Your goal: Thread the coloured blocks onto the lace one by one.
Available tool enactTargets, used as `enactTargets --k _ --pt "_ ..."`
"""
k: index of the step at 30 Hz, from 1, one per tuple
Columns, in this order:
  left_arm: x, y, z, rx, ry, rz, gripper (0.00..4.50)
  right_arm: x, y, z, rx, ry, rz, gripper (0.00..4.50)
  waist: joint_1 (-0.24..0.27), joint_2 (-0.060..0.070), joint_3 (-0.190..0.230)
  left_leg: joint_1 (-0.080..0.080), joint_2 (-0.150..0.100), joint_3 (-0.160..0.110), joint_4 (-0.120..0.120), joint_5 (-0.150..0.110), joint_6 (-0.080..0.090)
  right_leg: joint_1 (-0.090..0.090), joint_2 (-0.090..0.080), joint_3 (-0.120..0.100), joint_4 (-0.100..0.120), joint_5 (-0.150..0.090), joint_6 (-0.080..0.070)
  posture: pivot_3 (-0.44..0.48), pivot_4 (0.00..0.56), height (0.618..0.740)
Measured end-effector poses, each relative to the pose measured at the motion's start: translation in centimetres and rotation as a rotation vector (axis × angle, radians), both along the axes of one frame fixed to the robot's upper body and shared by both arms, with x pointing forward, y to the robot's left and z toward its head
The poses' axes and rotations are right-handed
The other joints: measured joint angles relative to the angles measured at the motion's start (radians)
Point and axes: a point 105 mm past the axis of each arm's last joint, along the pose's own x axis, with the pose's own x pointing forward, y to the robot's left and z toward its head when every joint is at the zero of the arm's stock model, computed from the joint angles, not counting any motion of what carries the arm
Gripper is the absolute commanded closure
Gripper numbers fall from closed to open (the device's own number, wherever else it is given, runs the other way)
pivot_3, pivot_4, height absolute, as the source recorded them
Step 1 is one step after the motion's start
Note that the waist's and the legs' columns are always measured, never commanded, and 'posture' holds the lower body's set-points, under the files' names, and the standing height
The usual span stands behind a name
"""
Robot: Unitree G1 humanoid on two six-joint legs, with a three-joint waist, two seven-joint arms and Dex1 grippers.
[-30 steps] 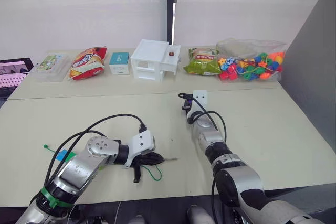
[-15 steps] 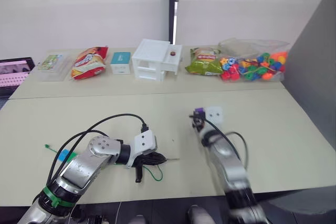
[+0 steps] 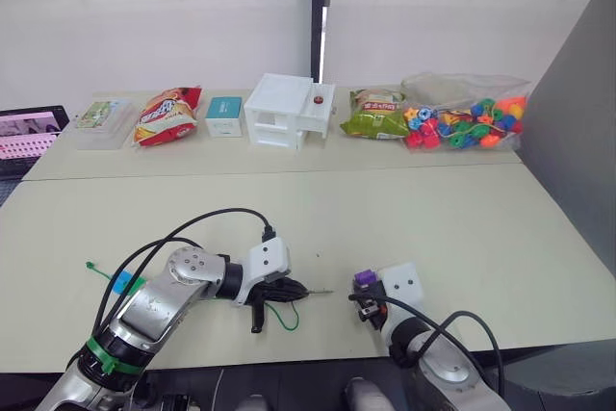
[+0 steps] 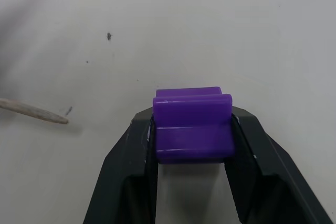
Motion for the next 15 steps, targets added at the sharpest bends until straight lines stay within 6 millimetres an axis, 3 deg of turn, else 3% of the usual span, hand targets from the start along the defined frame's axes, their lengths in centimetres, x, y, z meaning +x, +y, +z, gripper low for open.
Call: enactTargets --k 6,8,15 --pt "-0.1 -0.2 0.0 -0.004 0.001 -0.005 4.5 0.3 0.4 -0.2 0.029 0.021 -0.015 3.31 -0.002 -0.003 -0.002 0.0 0.0 0.0 0.0 0.0 0.0 0.0 0.0 0.0 0.0 0.0 0.0 0.0 0.15 0.74" --pt "0.0 -0.2 0.0 -0.004 0.001 -0.004 4.5 0.4 0.3 -0.1 0.028 0.012 -0.025 2.25 -0.001 -0.003 -0.002 0.0 0.0 0.0 0.0 0.0 0.0 0.0 0.0 0.0 0.0 0.0 0.0 0.0 0.15 0.74" --pt "0.1 -0.1 -0.1 -0.002 0.006 0.002 4.5 0.5 -0.6 0.8 0.006 -0.039 -0.017 0.04 0.004 -0.003 -0.002 0.0 0.0 0.0 0.0 0.0 0.0 0.0 0.0 0.0 0.0 0.0 0.0 0.0 0.15 0.74"
